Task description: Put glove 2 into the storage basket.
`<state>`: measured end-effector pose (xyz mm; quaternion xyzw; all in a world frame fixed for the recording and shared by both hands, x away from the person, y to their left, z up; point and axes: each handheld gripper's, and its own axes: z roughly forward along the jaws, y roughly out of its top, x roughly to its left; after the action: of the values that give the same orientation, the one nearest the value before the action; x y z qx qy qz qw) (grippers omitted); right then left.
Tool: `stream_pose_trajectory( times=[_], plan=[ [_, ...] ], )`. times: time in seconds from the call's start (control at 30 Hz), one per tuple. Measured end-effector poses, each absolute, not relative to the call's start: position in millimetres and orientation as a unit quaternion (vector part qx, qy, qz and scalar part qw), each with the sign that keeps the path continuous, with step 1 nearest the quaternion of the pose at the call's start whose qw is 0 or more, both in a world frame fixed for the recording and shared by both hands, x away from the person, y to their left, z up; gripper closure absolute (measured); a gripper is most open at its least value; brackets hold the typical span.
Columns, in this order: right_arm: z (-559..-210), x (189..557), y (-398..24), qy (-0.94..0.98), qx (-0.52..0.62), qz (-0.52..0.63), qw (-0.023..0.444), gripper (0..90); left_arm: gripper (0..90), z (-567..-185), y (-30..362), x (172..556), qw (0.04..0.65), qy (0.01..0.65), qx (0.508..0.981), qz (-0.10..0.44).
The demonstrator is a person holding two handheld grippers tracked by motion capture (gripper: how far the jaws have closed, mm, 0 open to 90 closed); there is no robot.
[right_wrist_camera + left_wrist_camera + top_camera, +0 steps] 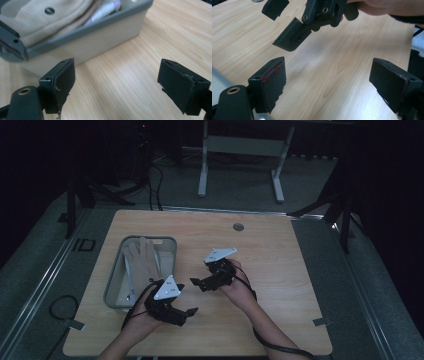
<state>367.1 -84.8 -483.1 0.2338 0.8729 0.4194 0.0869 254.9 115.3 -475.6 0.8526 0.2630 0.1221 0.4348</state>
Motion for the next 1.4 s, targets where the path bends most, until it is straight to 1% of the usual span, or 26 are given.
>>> stream_pose_trajectory(
  times=[0.13, 0.23, 0.4, 0.57, 0.97, 1.4],
  plan=[
    [-490, 363, -99, 0.872, 0.241, 0.418, 0.085, 14.3, 13.9, -485, 105, 252, 0.432, 0.253, 0.858, 0.118],
    [-496, 360, -110, 0.872, 0.242, 0.416, 0.087, 14.4, 13.9, -495, 98, 252, 0.434, 0.253, 0.859, 0.101],
    [-503, 356, -128, 0.870, 0.249, 0.416, 0.091, 14.4, 13.9, -503, 92, 254, 0.436, 0.248, 0.861, 0.087],
    [-513, 352, -142, 0.867, 0.261, 0.415, 0.086, 14.2, 14.0, -508, 83, 251, 0.438, 0.233, 0.864, 0.080],
    [-534, 341, -164, 0.866, 0.274, 0.410, 0.079, 14.2, 13.9, -531, 63, 249, 0.420, 0.212, 0.881, 0.053],
    [-547, 333, -193, 0.858, 0.294, 0.413, 0.089, 13.9, 14.0, -544, 53, 252, 0.420, 0.197, 0.885, 0.036]
  ],
)
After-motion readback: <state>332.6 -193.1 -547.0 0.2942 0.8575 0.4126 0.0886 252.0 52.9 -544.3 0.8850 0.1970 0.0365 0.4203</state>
